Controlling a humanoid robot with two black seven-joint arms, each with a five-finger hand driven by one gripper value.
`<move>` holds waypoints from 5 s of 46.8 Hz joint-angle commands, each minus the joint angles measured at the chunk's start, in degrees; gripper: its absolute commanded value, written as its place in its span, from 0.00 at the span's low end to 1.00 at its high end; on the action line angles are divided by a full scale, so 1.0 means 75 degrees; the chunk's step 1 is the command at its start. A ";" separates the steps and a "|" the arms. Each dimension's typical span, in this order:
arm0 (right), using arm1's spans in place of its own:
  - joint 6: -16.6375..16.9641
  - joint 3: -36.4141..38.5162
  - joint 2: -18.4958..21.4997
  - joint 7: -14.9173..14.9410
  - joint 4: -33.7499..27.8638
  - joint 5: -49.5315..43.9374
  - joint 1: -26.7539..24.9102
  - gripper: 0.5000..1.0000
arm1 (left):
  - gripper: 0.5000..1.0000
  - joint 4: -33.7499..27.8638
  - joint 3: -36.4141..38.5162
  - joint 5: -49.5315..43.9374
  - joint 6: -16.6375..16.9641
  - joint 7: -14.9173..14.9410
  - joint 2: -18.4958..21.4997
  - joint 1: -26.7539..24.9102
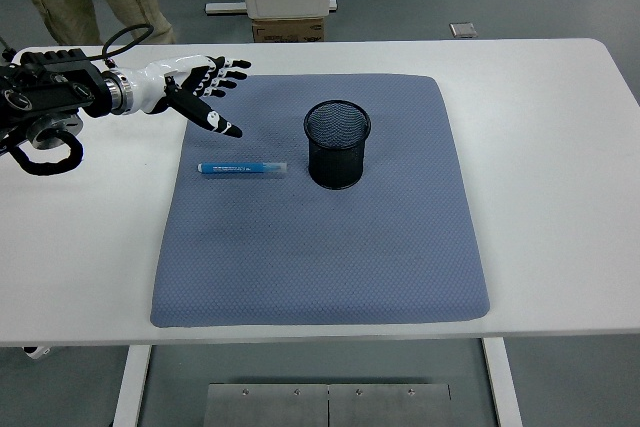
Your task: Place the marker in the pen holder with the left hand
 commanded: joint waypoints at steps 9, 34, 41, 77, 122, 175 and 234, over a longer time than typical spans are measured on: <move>0.0000 0.0000 0.0000 -0.0001 0.0001 0.0000 0.0001 1.00 | 1.00 0.0002 0.0357 0.1332 -0.0014 0.0340 -0.0310 -0.0294; 0.0000 0.0000 0.0000 -0.0001 0.0001 0.0000 0.0001 1.00 | 1.00 -0.0373 0.0884 0.2458 -0.0038 0.0564 -0.0533 -0.0915; 0.0000 0.0000 0.0000 -0.0001 0.0001 0.0000 0.0001 1.00 | 1.00 -0.0373 0.0885 0.2633 -0.0096 0.0564 -0.0556 -0.0985; 0.0000 0.0000 0.0000 -0.0001 0.0001 0.0000 0.0001 1.00 | 1.00 -0.0373 0.1178 0.3032 -0.0612 0.1173 -0.0662 -0.1759; 0.0000 0.0000 0.0000 -0.0001 -0.0011 0.0000 0.0001 1.00 | 1.00 -0.0760 0.1553 0.3138 -0.0507 0.1196 -0.1189 -0.1548; 0.0000 0.0000 0.0000 -0.0001 0.0001 0.0000 0.0001 1.00 | 0.74 -0.0713 0.1506 0.4040 -0.0284 0.1185 -0.1810 -0.1314; 0.0000 0.0000 0.0000 -0.0001 -0.0011 0.0000 0.0001 1.00 | 0.41 -0.0701 0.1517 0.4099 0.0044 0.1208 -0.1928 -0.1384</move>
